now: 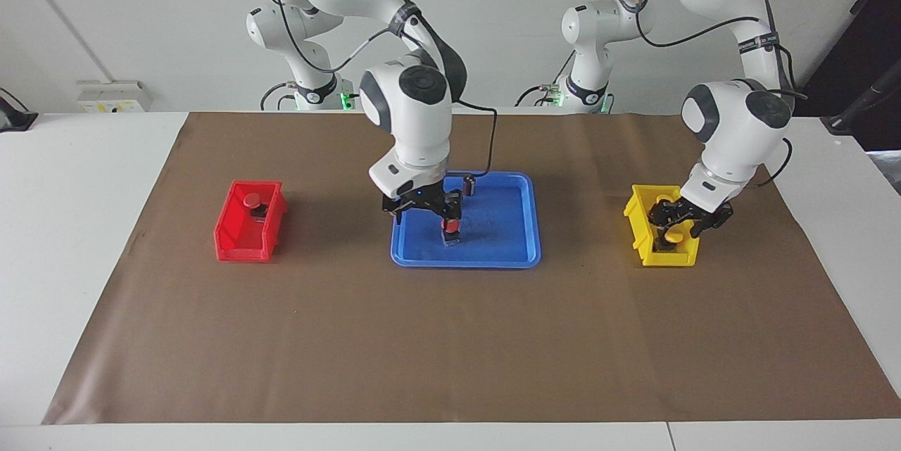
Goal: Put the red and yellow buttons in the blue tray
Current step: 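Return the right gripper to the red holder while the left gripper grasps a yellow button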
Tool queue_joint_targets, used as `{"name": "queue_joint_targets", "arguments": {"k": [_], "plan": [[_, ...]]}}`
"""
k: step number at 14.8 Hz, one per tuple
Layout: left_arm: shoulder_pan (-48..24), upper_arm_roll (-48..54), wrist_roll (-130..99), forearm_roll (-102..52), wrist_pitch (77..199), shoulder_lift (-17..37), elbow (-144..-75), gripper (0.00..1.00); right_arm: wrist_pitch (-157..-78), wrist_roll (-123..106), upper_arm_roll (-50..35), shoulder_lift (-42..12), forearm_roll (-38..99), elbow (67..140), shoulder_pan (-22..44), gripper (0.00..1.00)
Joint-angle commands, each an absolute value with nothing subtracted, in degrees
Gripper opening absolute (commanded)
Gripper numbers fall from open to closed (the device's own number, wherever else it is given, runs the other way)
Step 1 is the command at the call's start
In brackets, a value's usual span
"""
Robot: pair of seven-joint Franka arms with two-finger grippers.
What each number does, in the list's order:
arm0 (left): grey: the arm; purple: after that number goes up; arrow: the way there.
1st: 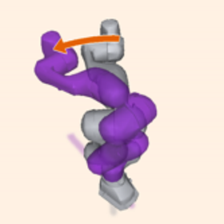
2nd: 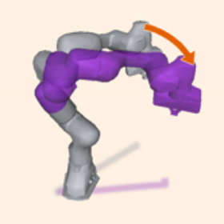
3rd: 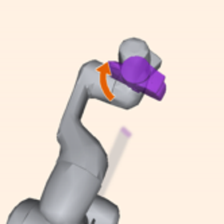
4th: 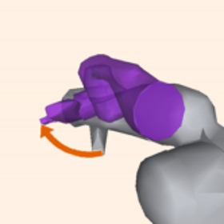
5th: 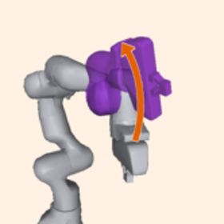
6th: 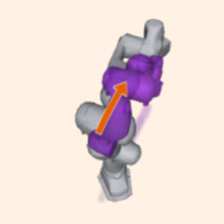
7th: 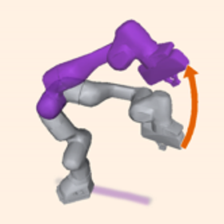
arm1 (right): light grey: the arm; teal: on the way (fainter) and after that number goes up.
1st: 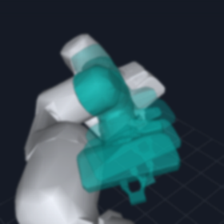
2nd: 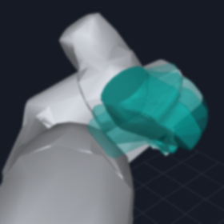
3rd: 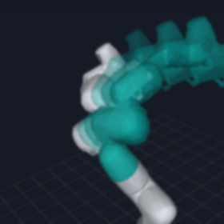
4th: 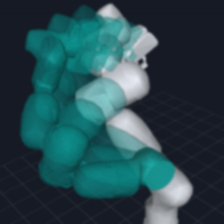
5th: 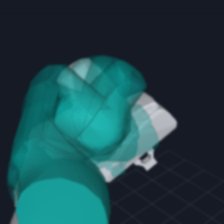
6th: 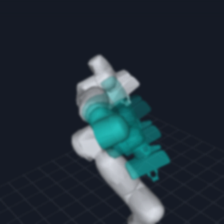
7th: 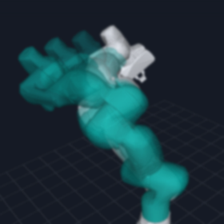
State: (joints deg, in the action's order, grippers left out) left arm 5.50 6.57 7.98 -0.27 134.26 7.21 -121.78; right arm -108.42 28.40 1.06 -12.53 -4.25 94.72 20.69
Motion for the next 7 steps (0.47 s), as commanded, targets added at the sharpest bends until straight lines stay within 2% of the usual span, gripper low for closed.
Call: {"name": "queue_joint_targets", "arguments": {"k": [1, 3, 4, 5, 6, 7], "plan": [[5.2, 6.4, 7.9, -1.0, 136.0, 6.8, -123.0, 0.57, -109.9, 13.9, 0.1, 0.1, -1.0, 110.5, 12.6, 1.0], [5.4, 6.3, 8.0, -1.0, 136.0, 6.7, -123.7, 0.38, -112.4, 2.5, 0.1, 5.3, 2.2, 118.3, 4.8, 0.98], [5.4, 6.4, 8.0, -1.0, 135.8, 6.7, -123.7, 0.22, -112.8, -3.2, 0.1, 6.5, 2.6, 120.6, 2.0, 0.96], [5.4, 6.4, 7.9, -1.0, 135.8, 6.7, -123.6, 0.09, -114.2, -5.2, 0.2, 7.2, 2.7, 122.6, 0.5, 0.93], [5.6, 6.3, 7.9, -1.0, 135.6, 6.7, -123.6, 0.02, -116.7, -5.9, 0.3, 8.0, 2.7, 125.1, 0.1, 0.89], [5.9, 6.3, 8.0, -1.0, 134.8, 6.7, -122.9, 0.01, -119.7, -6.8, 0.4, 8.5, 2.7, 127.2, -0.3, 0.85]]}}
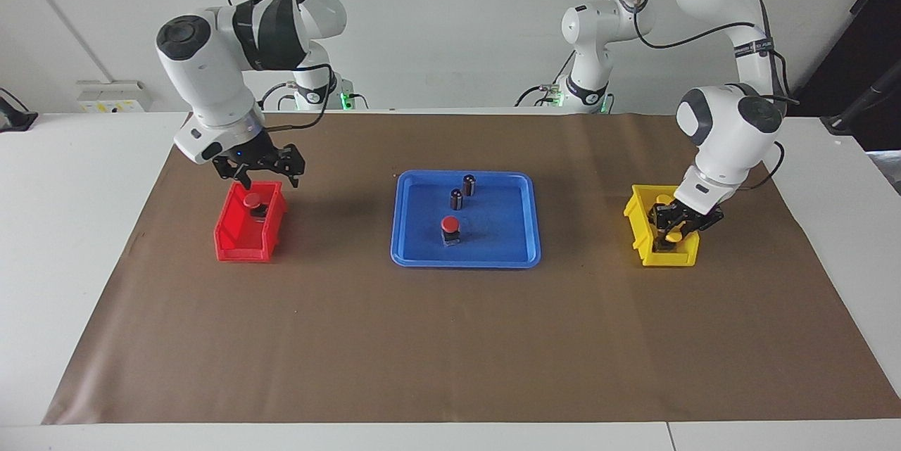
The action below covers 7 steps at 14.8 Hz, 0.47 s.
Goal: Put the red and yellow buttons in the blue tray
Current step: 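Return the right gripper to the red holder while the left gripper grasps a yellow button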
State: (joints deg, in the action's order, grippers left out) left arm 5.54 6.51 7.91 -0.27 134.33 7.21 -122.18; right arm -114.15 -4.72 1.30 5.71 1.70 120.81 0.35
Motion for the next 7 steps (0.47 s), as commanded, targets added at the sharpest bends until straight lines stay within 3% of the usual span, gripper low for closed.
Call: {"name": "queue_joint_targets", "arguments": {"k": [1, 5, 7], "plan": [[6.0, 6.3, 8.0, -1.0, 132.6, 6.7, -121.3, 0.01, -120.9, -8.7, 0.4, 8.5, 2.6, 128.0, -1.7, 0.81], [7.0, 6.3, 8.1, -0.9, 109.4, 7.0, -102.7, 0.01, -125.8, -14.2, 0.4, 7.8, 2.4, 131.4, -6.2, 0.74], [5.9, 6.6, 4.5, -1.3, 106.2, 7.8, -98.4, 0.01, -128.1, -14.2, 0.4, 6.7, 2.3, 132.3, -6.2, 0.71]]}}
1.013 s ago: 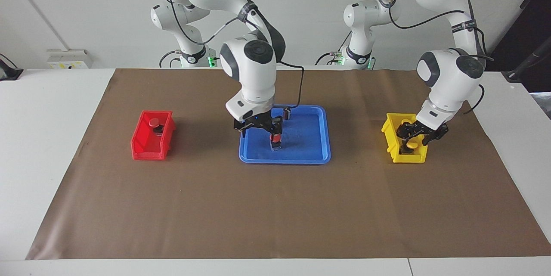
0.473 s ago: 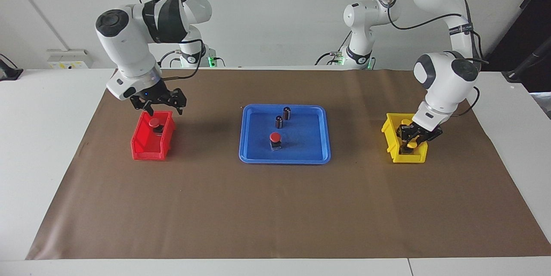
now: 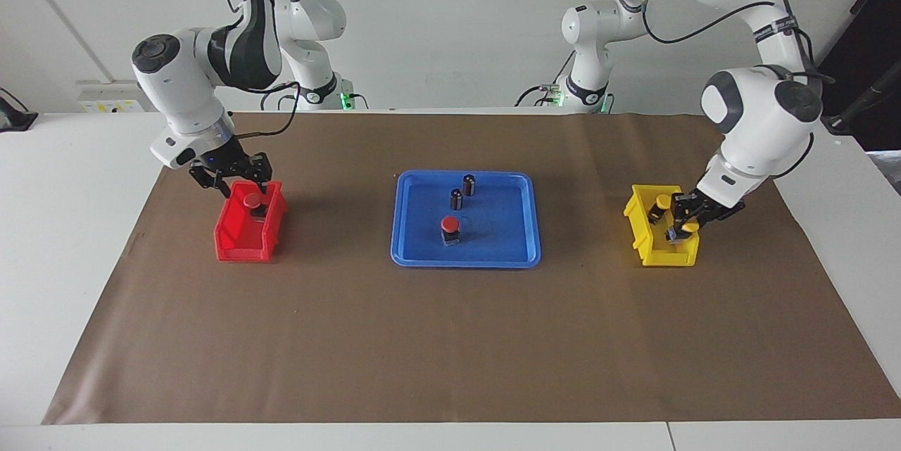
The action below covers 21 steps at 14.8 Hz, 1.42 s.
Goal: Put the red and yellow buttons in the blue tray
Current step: 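Return the right gripper to the red holder while the left gripper grasps a yellow button, then place the yellow button in the blue tray with the left gripper, then withdraw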
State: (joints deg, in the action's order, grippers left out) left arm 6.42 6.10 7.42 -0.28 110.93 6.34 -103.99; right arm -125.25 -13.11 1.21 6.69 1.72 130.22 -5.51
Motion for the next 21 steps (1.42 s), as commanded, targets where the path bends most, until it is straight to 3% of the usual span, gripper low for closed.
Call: {"name": "queue_joint_targets", "arguments": {"k": [1, 4, 8, 12, 17, 18, 19, 20, 21], "plan": [[3.4, 6.9, -1.0, -1.3, 107.5, 8.0, -99.0, 0.01, -128.5, -14.2, 0.4, 6.4, 2.3, 132.3, -6.2, 0.69], [-8.5, 6.9, -20.2, -1.3, 115.8, 7.5, -104.1, 0.01, -131.6, -14.3, 0.4, 5.9, 2.4, 134.2, -6.2, 0.64], [-21.2, 6.8, -39.9, -0.9, 121.8, 10.6, -105.3, 0.02, -133.9, -14.3, 0.4, 4.8, 2.4, 135.7, -6.3, 0.63], [-28.3, 6.8, -47.4, 2.5, 124.8, 14.0, -105.9, 0.01, -135.0, -14.5, 0.4, 5.3, 2.4, 137.5, -6.3, 0.63], [-32.3, 6.8, -53.3, 6.8, 128.0, 19.6, -105.0, 0.03, -136.1, -17.0, 0.4, 5.2, 2.4, 138.7, -7.6, 0.63], [-32.3, 6.8, -53.3, 6.8, 128.0, 19.6, -105.1, 0.08, -136.3, -16.8, 0.4, 5.3, 2.4, 139.1, -7.6, 0.63], [-32.3, 6.9, -53.2, 6.8, 127.8, 19.7, -105.0, 0.23, -137.3, -17.0, 0.4, 5.4, 2.4, 139.8, -7.6, 0.62], [-32.6, 6.9, -53.3, 6.8, 127.5, 19.6, -104.9, 0.55, -138.0, -17.0, 0.4, 5.8, 2.4, 140.8, -7.6, 0.61], [-33.0, 6.8, -53.5, 6.8, 127.0, 19.6, -104.8, 0.81, -138.1, -17.0, 0.4, 5.9, 2.4, 141.0, -7.6, 0.59]]}}
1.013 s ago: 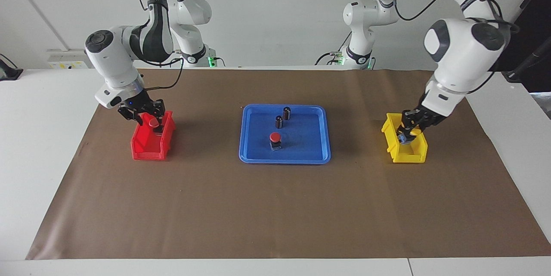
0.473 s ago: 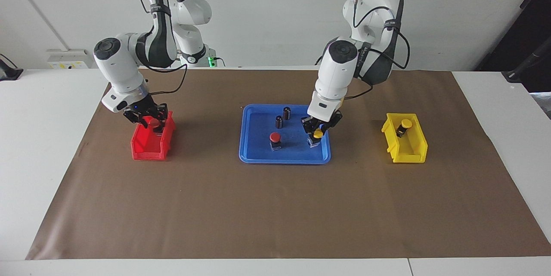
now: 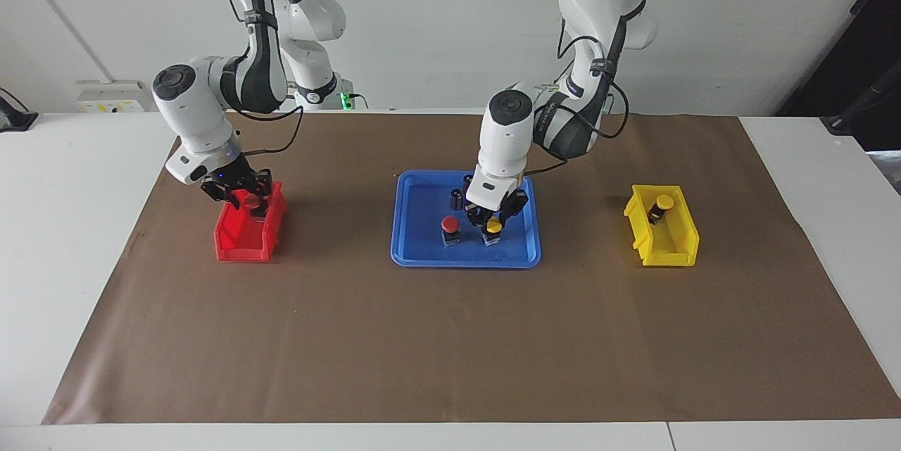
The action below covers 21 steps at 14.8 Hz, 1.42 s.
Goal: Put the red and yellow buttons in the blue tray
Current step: 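Place the yellow button in the blue tray with the left gripper, then withdraw, then carry the second red button into the blue tray with the right gripper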
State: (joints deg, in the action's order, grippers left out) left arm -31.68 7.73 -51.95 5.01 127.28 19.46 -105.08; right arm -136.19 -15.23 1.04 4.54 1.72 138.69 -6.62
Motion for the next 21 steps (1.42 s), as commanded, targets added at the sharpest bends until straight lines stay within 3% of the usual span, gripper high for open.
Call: {"name": "queue_joint_targets", "arguments": {"k": [1, 3, 6, 7, 11, 14, 16, 18, 20, 21], "plan": [[-33.0, 6.8, -53.5, 6.8, 125.7, 19.6, -104.1, 0.97, -138.1, -16.8, 0.4, 6.0, 2.4, 141.3, -7.6, 0.58], [-32.3, 6.6, -52.3, 7.0, 118.9, 18.8, -101.5, 1.0, -138.1, -16.8, 0.4, 6.1, 2.4, 141.5, -7.6, 0.48], [-25.8, 6.4, -37.4, 6.9, 109.8, 13.9, -101.1, 1.0, -136.9, -17.0, 0.4, 5.9, 2.3, 140.5, -7.7, 0.22], [-22.3, 6.4, -31.7, 6.9, 108.5, 12.3, -101.4, 1.0, -135.3, -17.5, 0.4, 5.5, 2.3, 138.6, -7.7, 0.21], [-9.4, 6.3, -12.7, 6.7, 105.2, 8.1, -101.1, 1.0, -111.1, -16.4, -0.1, -1.2, 1.7, 113.9, -5.6, 0.22], [0.1, 6.3, 1.1, 6.1, 105.4, 5.4, -101.4, 1.0, -101.4, -5.4, -0.3, -7.3, -0.3, 98.0, 2.2, 0.22], [4.8, 6.3, 8.1, 6.1, 107.2, 4.4, -104.3, 1.0, -106.6, 9.3, -0.3, -9.2, -0.1, 97.0, 11.0, 0.22], [7.5, 6.3, 10.1, 6.1, 116.7, 0.8, -114.0, 1.0, -114.1, 23.1, -0.3, -11.6, 0.5, 98.4, 18.4, 0.22], [8.6, 6.3, 10.5, 6.1, 124.7, -0.7, -121.3, 0.99, -118.5, 30.1, -0.3, -15.2, 0.6, 98.3, 22.8, 0.22], [8.7, 6.3, 10.5, 6.0, 125.5, -0.6, -122.1, 0.93, -120.0, 31.3, -0.3, -16.9, 0.6, 98.4, 24.1, 0.22]]}}
